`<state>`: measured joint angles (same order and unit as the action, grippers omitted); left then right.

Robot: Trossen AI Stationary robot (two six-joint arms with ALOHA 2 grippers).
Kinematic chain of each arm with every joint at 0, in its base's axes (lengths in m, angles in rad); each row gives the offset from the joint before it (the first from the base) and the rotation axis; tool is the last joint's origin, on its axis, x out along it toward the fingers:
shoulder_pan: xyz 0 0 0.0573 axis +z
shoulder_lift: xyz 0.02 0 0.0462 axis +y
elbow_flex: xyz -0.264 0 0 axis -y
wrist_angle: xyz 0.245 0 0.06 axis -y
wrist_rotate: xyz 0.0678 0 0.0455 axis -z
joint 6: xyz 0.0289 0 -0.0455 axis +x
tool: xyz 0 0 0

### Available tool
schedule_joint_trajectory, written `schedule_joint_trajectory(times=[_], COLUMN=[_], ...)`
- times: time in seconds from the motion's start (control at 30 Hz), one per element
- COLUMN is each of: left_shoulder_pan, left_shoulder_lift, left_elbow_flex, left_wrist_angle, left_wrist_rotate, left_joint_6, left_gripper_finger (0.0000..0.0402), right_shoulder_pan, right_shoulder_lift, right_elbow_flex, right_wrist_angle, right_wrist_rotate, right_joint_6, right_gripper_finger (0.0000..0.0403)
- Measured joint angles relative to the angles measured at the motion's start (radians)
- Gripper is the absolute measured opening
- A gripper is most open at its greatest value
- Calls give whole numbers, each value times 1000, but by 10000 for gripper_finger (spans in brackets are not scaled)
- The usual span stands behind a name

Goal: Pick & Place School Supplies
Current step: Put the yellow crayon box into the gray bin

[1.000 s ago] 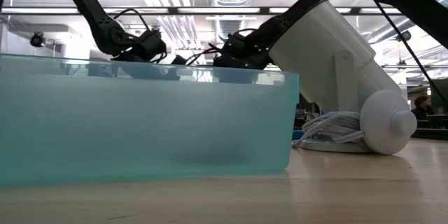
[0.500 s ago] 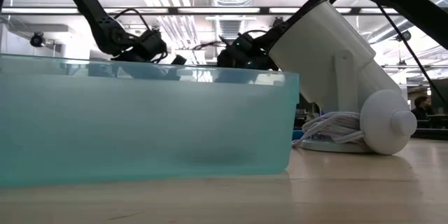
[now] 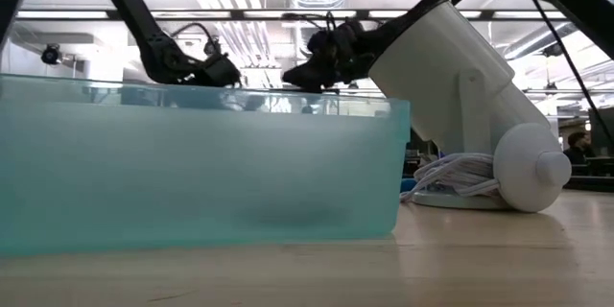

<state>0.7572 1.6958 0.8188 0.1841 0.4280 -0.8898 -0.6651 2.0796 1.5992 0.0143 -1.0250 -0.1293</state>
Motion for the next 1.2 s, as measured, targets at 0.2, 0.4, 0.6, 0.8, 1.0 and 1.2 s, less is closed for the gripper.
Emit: schedule_joint_trajectory(times=[0.2,0.4,0.6,0.8,1.0,1.2], left_shoulder_pan=[-9,-21,-31,-62,-99,-111], left_shoulder_lift=[133,226,273,318,406,440], left_elbow_flex=[93,176,276,383,496,590], left_wrist_angle=[-2,-19,-182,-204,-235,-352], left_wrist_rotate=[122,139,143,134,142,135], left_joint_6=[0,0,53,85,77,111], left_gripper_finger=[103,103,103,103,103,103], right_shoulder_pan=[-22,-45,-85,-135,-174,-202], right_shoulder_lift=[-39,-84,-198,-327,-429,-488], right_elbow_flex=[-30,-120,-279,-450,-585,-667], right_wrist_angle=[-8,-10,30,149,245,256], right_wrist_rotate=[5,6,7,56,60,59], right_joint_6=[-13,-12,-25,29,63,76], right_gripper_finger=[57,57,57,57,57,57])
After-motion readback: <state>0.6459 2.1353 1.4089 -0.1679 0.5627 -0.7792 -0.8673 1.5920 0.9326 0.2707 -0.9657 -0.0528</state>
